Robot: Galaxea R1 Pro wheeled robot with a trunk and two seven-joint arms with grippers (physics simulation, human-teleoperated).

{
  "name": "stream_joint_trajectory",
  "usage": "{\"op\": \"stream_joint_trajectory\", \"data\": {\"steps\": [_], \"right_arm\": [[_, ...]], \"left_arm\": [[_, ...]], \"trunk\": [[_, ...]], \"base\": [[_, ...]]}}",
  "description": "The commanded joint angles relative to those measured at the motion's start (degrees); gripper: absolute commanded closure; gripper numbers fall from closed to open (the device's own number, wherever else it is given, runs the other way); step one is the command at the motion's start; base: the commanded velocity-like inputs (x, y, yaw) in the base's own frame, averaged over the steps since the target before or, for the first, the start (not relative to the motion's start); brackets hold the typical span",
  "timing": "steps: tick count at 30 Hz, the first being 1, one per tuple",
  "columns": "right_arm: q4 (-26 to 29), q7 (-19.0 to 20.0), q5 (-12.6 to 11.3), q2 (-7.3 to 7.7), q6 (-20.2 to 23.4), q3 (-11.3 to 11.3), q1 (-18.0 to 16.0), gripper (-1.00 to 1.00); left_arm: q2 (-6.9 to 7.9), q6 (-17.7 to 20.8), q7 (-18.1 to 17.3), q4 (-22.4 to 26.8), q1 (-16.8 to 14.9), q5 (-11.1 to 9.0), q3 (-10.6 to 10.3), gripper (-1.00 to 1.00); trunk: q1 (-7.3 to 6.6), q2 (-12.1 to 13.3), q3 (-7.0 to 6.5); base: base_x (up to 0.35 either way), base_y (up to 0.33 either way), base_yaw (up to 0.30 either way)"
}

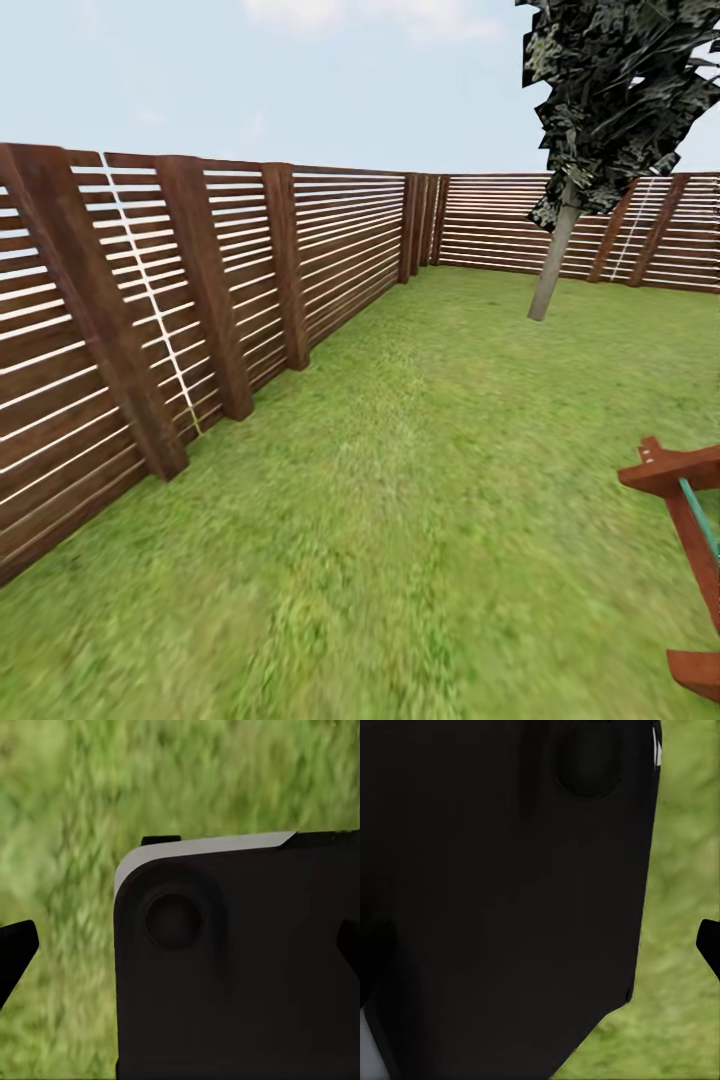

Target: Take the three Easter eggs out of the wicker basket on the lawn in the garden, then place them on the lawn next to a single tree (choose any tree) so that all three eggs are next to the same tree and none are left in the basket.

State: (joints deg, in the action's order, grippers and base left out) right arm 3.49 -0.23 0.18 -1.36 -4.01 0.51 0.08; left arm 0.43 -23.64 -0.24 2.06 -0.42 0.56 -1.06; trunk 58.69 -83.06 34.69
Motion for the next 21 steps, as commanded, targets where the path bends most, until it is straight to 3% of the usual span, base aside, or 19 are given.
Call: {"op": "stream_joint_trajectory", "data": {"steps": [1,21], "right_arm": [[0.04,-0.03,0.01,-0.02,-0.16,0.04,0.01,-1.0],[-0.36,-0.13,-0.08,-0.14,-0.13,0.14,0.01,-1.0]], "left_arm": [[-0.01,-0.17,-0.02,-0.04,-0.02,0.05,-0.08,-1.0],[0.0,-0.18,-0.02,-0.04,-0.02,0.05,-0.08,-1.0]], "trunk": [[0.03,-0.02,0.03],[0.03,-0.02,-0.01]], "base": [[0.334,0.105,-0.108],[0.331,0.108,-0.018]]}}
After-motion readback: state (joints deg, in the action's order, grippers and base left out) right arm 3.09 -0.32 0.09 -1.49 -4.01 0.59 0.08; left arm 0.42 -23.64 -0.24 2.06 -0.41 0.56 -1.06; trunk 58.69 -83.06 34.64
